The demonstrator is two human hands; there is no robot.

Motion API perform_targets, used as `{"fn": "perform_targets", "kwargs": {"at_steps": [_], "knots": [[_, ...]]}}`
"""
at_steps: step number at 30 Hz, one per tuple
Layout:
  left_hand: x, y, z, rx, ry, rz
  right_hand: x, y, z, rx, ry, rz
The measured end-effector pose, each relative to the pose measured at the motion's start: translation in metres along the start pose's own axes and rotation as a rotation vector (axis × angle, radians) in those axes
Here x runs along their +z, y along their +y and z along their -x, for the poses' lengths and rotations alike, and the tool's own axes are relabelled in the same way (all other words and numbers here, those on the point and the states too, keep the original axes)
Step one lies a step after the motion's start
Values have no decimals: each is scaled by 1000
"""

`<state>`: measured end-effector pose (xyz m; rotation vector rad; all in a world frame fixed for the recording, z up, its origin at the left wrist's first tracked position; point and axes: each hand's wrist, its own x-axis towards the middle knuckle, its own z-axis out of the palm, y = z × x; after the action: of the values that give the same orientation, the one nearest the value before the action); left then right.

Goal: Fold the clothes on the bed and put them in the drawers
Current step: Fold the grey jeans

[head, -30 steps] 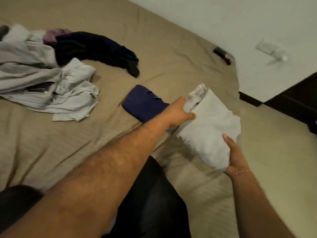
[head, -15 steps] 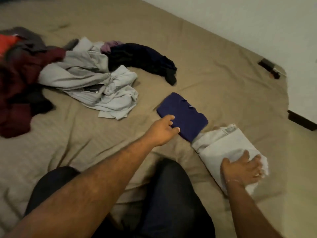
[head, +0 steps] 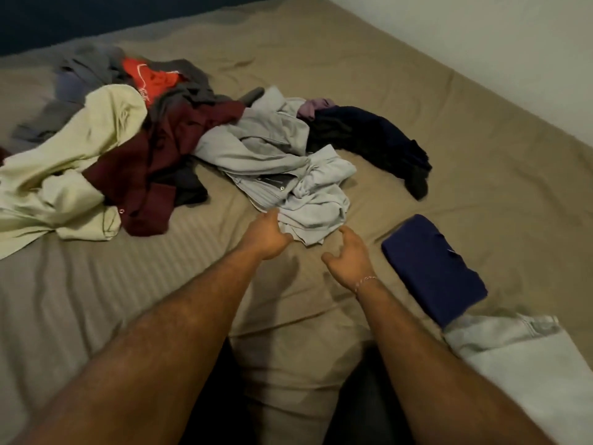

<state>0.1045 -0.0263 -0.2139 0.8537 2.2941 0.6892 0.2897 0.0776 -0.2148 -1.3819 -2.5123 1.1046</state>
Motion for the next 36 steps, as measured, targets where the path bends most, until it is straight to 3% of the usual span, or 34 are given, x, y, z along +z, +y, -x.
{"fn": "perform_targets", "kwargs": {"at_steps": [2,4,8,11,13,15,17,19,20,23,27,32,36], "knots": [[-3,-8,-11,-33,105,116,10,-23,-19,-14,-20,-32],[-9,-15,-26,-1,158,26,18,-37,-31,-52,-47,-9],[-31,-31,-61,210,-23,-441,38,-62,-52,-121,-104,38],[-34,-39,-80,133,-104,-440,51,-72,-63,-123,-119,12],[-36,-42,-89,-24,-7,-240,60,-77,-71,-88,-130,-34],[-33,-42,-96,-188,195,79,64,-79,-76,-5,-133,-151],[-33,-38,-104,-486,438,577,69,-83,-82,93,-115,-265],[-30,-28,-108,-694,419,1187,71,-86,-87,162,-92,-351],[-28,-28,-114,-702,363,1332,73,-88,-88,175,-88,-373],[-29,-30,-128,-603,252,1180,79,-90,-87,170,-91,-375],[-36,-29,-130,-453,276,961,72,-87,-73,96,-122,-327],[-43,-20,-46,-44,209,875,43,-94,-56,-231,105,-108],[-61,-34,24,135,274,871,33,-105,-35,-374,106,-26]]}}
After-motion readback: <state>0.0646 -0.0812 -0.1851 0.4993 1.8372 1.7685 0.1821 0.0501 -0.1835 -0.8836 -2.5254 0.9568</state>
